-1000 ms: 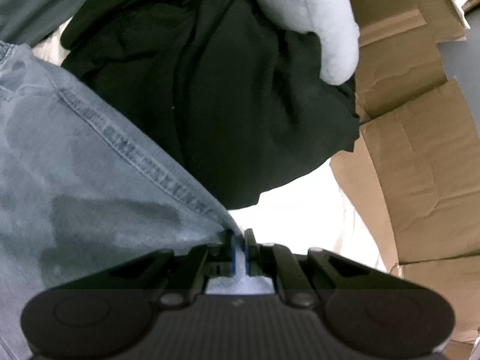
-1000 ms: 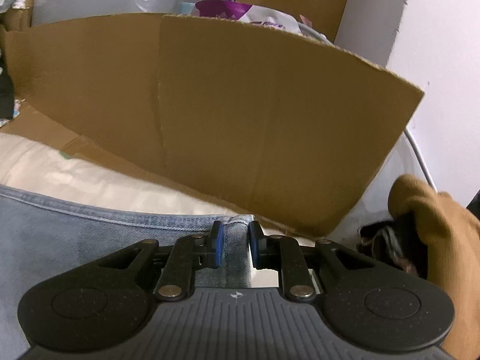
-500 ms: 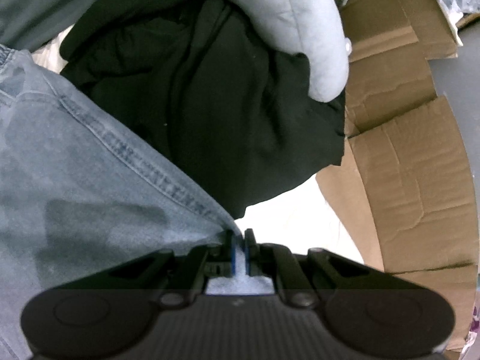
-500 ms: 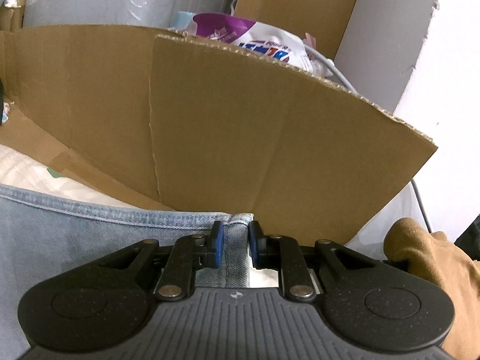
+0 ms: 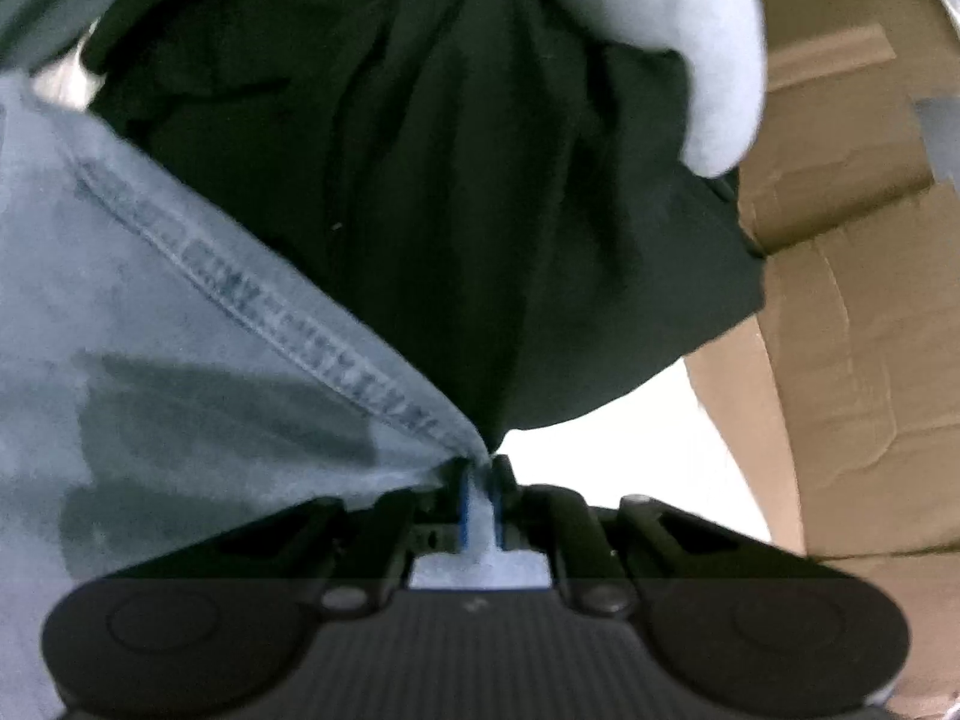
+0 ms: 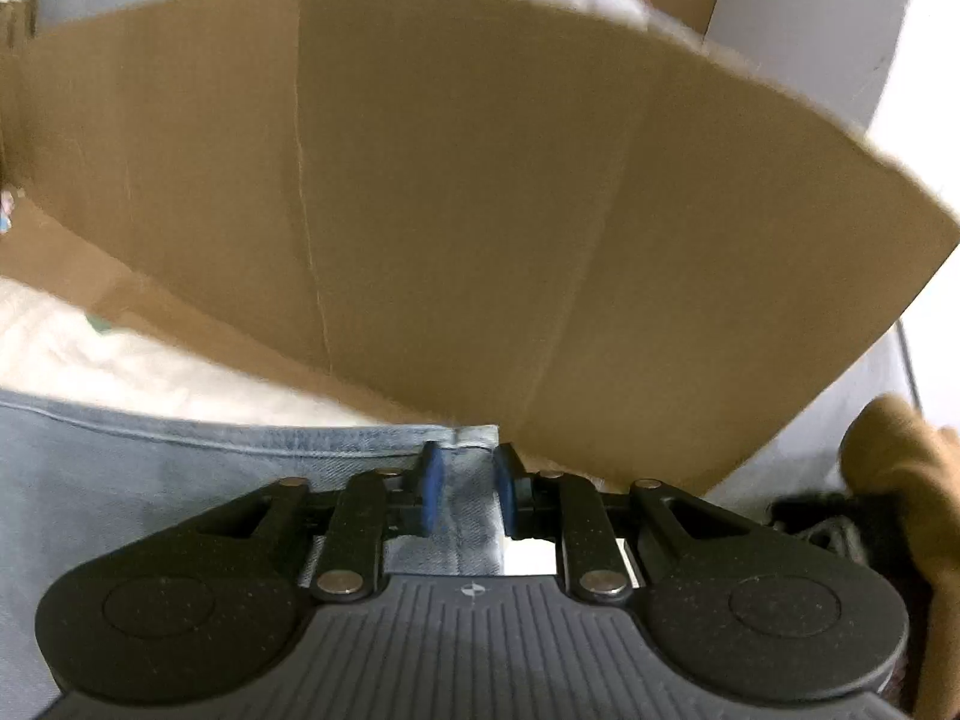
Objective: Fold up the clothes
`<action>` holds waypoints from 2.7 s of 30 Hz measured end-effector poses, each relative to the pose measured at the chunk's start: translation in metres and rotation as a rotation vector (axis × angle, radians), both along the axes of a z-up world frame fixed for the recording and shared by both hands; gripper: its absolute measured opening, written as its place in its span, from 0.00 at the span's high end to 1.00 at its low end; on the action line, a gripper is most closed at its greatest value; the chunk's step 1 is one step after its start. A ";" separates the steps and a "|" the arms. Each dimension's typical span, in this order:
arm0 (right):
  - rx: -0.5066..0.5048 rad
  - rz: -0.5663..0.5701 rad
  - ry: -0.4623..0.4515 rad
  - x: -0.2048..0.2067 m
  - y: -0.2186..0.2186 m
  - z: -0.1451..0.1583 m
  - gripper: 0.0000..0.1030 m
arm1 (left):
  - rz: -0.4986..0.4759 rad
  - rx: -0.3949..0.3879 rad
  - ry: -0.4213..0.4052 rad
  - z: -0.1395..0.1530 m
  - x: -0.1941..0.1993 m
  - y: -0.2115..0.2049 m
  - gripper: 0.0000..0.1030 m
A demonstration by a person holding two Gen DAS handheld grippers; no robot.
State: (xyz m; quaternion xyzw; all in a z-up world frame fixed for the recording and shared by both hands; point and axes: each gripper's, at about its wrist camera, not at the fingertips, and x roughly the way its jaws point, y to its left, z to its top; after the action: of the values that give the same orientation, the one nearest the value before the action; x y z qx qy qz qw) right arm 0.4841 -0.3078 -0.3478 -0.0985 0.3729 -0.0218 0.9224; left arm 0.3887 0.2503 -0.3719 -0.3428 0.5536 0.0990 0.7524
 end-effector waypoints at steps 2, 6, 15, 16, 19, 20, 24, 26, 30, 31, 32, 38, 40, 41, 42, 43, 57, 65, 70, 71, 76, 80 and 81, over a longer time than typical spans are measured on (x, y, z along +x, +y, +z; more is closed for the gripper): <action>0.034 -0.003 -0.005 -0.008 -0.001 0.002 0.66 | -0.033 -0.023 0.016 0.007 0.001 0.005 0.83; 0.047 0.037 -0.005 -0.036 0.003 0.004 0.60 | -0.133 0.020 -0.014 0.037 -0.004 0.012 0.67; 0.137 -0.009 0.017 -0.093 -0.014 0.004 0.59 | -0.145 0.099 -0.032 0.071 -0.029 0.057 0.64; 0.143 -0.021 0.020 -0.098 -0.017 0.003 0.59 | -0.130 0.103 -0.024 0.068 -0.032 0.062 0.63; 0.152 -0.033 0.035 -0.107 -0.020 -0.004 0.58 | -0.075 0.114 -0.029 0.058 -0.040 0.075 0.63; 0.153 -0.034 0.041 -0.110 -0.021 -0.007 0.58 | -0.064 0.117 -0.041 0.055 -0.041 0.079 0.63; 0.172 -0.040 0.069 -0.119 -0.022 -0.020 0.58 | -0.015 0.087 -0.068 0.040 -0.040 0.091 0.60; 0.175 -0.039 0.076 -0.124 -0.021 -0.022 0.57 | 0.002 0.068 -0.053 0.031 -0.040 0.094 0.58; 0.176 -0.032 0.081 -0.135 -0.020 -0.024 0.53 | 0.050 0.046 -0.062 0.019 -0.043 0.098 0.55; 0.175 -0.030 0.081 -0.137 -0.019 -0.023 0.53 | 0.058 0.045 -0.065 0.017 -0.044 0.099 0.55; 0.173 -0.028 0.081 -0.138 -0.018 -0.022 0.52 | 0.062 0.047 -0.068 0.015 -0.044 0.099 0.55; 0.177 -0.073 0.073 -0.152 -0.020 -0.015 0.51 | 0.058 0.144 -0.106 0.017 -0.047 0.093 0.80; 0.175 -0.082 0.078 -0.156 -0.020 -0.016 0.51 | 0.060 0.160 -0.123 0.020 -0.049 0.093 0.84; 0.175 -0.089 0.081 -0.158 -0.021 -0.016 0.51 | 0.063 0.159 -0.126 0.020 -0.049 0.094 0.85; 0.176 -0.098 0.084 -0.159 -0.022 -0.017 0.51 | 0.061 0.159 -0.128 0.019 -0.048 0.095 0.85; 0.176 -0.107 0.086 -0.161 -0.023 -0.017 0.51 | 0.060 0.161 -0.129 0.018 -0.047 0.096 0.85; 0.338 -0.247 0.068 -0.166 -0.049 -0.029 0.51 | 0.036 0.192 -0.116 0.025 -0.054 0.094 0.81; 0.428 -0.320 0.033 -0.148 -0.059 -0.034 0.69 | -0.221 0.309 -0.127 0.042 -0.076 0.084 0.80; 0.358 -0.315 0.022 -0.142 -0.056 -0.028 0.90 | -0.356 0.347 -0.124 0.047 -0.084 0.070 0.80; 0.343 -0.311 0.020 -0.142 -0.055 -0.026 0.90 | -0.385 0.359 -0.121 0.046 -0.085 0.066 0.80; 0.313 -0.318 0.036 -0.139 -0.052 -0.028 0.90 | -0.463 0.403 -0.098 0.030 -0.080 0.049 0.80; 0.310 -0.325 0.052 -0.140 -0.052 -0.025 0.85 | -0.485 0.464 -0.076 0.013 -0.065 0.037 0.80; 0.307 -0.322 0.052 -0.142 -0.053 -0.023 0.82 | -0.493 0.490 -0.078 0.012 -0.061 0.032 0.80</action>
State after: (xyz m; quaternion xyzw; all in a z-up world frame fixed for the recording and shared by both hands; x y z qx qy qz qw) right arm 0.3421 -0.3604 -0.3706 0.1035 0.4066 -0.1091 0.9012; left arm 0.3273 0.2828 -0.3596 -0.0115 0.5504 0.0309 0.8342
